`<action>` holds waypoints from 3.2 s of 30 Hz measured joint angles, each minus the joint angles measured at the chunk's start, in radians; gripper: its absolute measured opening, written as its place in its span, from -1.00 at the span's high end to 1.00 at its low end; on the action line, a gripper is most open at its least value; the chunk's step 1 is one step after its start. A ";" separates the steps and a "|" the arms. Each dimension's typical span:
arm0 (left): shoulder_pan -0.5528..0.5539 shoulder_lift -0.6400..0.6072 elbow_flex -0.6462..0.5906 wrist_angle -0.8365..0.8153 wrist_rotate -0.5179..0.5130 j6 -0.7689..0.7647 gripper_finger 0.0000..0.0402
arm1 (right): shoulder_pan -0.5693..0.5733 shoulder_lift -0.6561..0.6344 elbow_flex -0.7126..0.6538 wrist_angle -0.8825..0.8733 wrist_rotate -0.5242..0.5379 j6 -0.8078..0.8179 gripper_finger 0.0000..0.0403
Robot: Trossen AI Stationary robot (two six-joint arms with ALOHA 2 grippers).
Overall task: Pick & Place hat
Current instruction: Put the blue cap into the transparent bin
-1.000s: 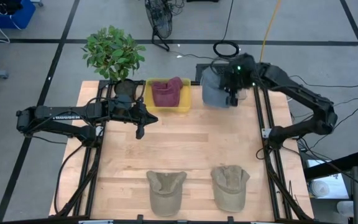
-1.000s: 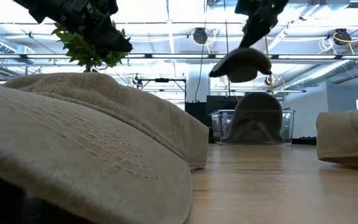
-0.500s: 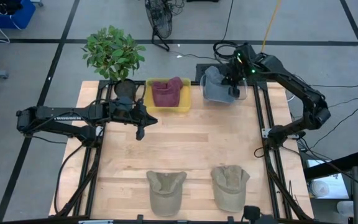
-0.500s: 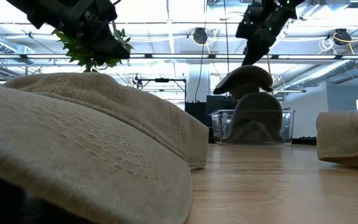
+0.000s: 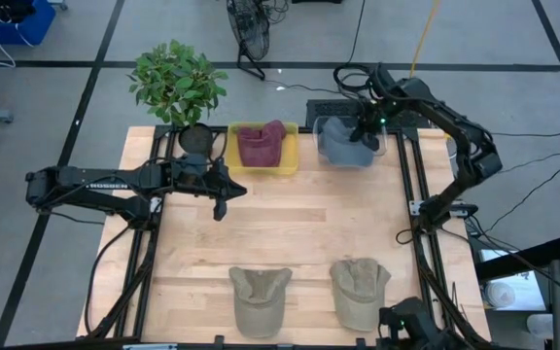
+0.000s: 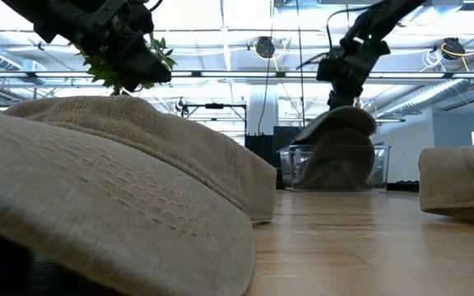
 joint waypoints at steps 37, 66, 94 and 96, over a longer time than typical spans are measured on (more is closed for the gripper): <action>0.125 0.000 0.008 0.075 0.000 0.208 0.85 | -0.059 0.243 0.109 -0.171 -0.083 -0.092 1.00; 0.127 0.000 0.008 0.054 0.056 0.127 0.85 | 0.172 -0.150 -0.070 0.028 0.161 0.164 0.34; 0.104 0.000 0.008 0.091 0.056 0.144 0.85 | 0.749 -0.508 -0.677 0.513 1.277 0.228 0.33; 0.104 0.000 0.008 0.091 0.056 0.144 0.85 | 0.749 -0.508 -0.718 0.587 1.377 0.196 0.33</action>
